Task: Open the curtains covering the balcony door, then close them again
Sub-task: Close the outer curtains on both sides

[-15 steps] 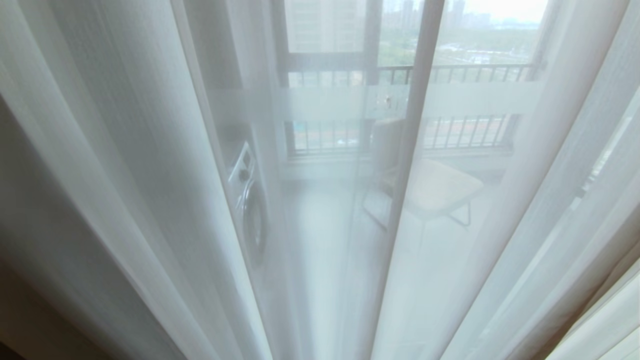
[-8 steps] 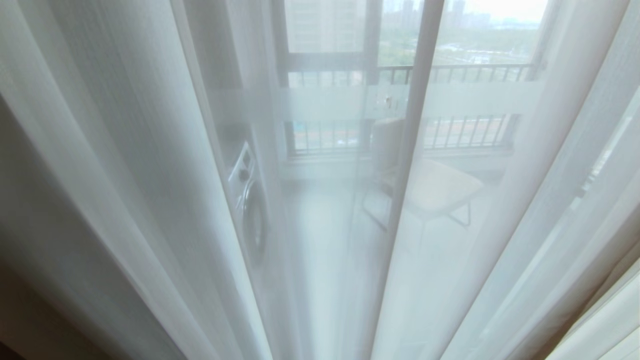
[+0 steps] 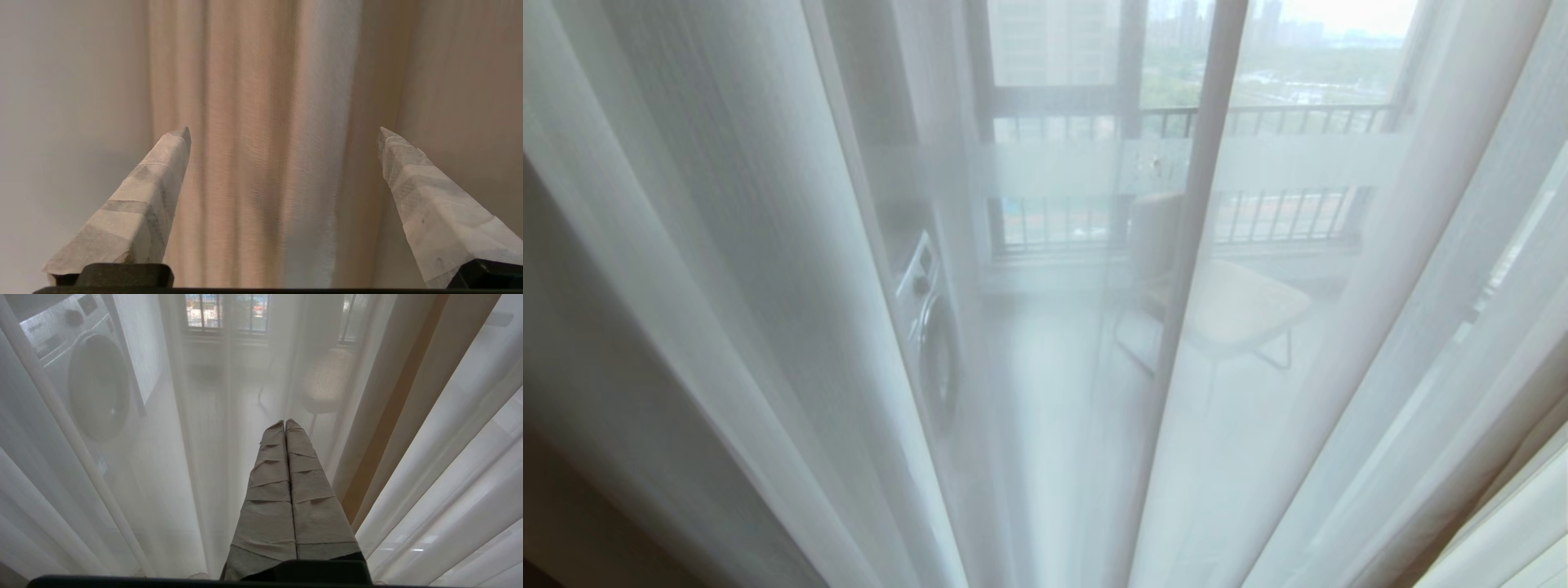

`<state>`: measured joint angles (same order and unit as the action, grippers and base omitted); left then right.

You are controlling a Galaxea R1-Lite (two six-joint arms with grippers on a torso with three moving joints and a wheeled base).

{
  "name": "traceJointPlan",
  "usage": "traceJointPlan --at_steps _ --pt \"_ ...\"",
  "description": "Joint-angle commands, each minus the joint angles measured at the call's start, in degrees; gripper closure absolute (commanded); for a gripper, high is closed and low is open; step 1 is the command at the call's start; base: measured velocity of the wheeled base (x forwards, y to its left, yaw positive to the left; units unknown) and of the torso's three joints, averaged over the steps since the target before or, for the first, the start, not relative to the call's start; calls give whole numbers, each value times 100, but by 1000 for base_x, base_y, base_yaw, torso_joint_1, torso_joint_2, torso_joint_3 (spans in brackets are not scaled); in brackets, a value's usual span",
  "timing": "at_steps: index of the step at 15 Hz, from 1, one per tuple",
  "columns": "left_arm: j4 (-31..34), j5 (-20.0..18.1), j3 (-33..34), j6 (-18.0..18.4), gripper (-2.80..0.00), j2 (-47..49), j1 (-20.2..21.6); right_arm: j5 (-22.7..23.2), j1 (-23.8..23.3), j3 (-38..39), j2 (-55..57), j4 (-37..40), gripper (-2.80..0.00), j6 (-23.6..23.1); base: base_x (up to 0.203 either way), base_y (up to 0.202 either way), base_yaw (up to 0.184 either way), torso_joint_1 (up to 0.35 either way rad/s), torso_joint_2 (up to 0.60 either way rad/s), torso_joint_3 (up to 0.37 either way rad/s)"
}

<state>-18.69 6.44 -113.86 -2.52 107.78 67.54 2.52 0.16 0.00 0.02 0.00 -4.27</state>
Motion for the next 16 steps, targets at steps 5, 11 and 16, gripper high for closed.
traceJointPlan --at_steps 5,11,16 --pt "-537 4 4 -73 -280 492 -290 3 2 0 -2 0 0 -4 0 0 0 0 0 0" --pt "-662 24 5 -56 -280 648 -286 3 2 0 -2 0 0 -4 0 0 0 0 0 0" --pt "-671 43 48 -56 -280 753 -268 3 2 0 -2 0 0 -4 0 0 0 0 0 0"
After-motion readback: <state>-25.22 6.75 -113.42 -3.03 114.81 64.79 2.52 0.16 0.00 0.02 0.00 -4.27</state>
